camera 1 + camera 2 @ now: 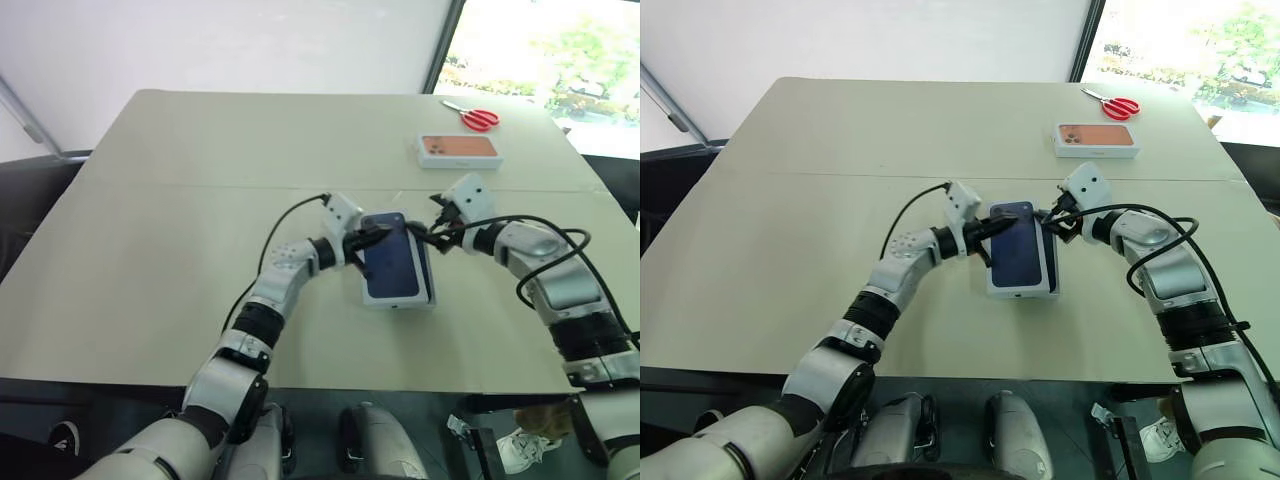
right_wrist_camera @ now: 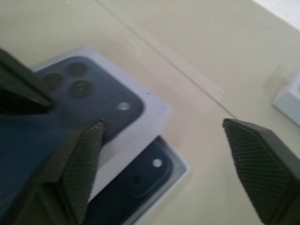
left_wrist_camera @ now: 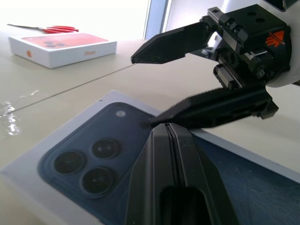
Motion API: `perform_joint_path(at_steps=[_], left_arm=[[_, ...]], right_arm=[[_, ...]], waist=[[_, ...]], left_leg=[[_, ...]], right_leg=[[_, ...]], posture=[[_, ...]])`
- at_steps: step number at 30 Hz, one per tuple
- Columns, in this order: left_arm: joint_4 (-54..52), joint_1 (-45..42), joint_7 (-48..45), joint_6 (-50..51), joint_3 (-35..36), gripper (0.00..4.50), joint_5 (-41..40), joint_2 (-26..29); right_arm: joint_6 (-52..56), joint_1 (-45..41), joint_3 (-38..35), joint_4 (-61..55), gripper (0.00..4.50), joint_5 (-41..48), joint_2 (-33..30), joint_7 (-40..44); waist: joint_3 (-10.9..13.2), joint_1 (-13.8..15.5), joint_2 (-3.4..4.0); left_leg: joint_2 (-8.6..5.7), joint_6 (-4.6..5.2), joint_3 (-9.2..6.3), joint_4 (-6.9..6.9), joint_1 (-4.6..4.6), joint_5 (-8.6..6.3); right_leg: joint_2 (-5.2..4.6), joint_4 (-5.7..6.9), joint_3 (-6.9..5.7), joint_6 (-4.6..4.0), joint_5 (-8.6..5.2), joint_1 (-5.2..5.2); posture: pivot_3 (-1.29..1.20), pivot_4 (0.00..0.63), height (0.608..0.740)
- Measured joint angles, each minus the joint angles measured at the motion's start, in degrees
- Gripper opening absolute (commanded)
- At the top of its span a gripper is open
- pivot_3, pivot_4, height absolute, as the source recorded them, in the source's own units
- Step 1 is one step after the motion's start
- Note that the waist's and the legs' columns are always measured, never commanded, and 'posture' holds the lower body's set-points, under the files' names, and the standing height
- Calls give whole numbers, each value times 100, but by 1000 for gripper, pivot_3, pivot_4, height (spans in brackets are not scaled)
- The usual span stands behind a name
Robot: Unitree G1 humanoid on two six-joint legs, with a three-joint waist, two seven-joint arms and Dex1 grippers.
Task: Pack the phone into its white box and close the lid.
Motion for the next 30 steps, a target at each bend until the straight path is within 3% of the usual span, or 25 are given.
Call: perform_joint_path(at_steps=[5,13,23,30], left_arm=[[-545,326,-24,172,172,0,-16,473],[-989,845,-363,1207,-189,0,150,1002],[-1212,844,-436,1765,-490,0,149,620],[-916,706,-355,1687,-564,0,171,346]], right_arm=[[-196,6,-210,89,45,-277,64,115],[-413,215,-243,-71,45,-672,56,414],[-364,1700,-750,-1296,45,-447,-418,1220],[3,1929,-979,-1743,45,-213,-449,1483]], waist=[[-1,8,2],[-2,16,3],[-3,137,4],[-3,125,4]], left_leg=[[-3,0,1,3,1,0],[-3,1,-1,15,1,-1],[-3,4,-3,27,3,-2],[-2,4,-4,29,6,-3]], right_leg=[[-7,0,0,-1,0,4],[-8,7,0,-1,0,8],[-12,16,0,-1,0,12],[-10,18,0,-2,0,11]], posture=[[0,150,740],[0,150,740],[0,150,740],[0,150,740]])
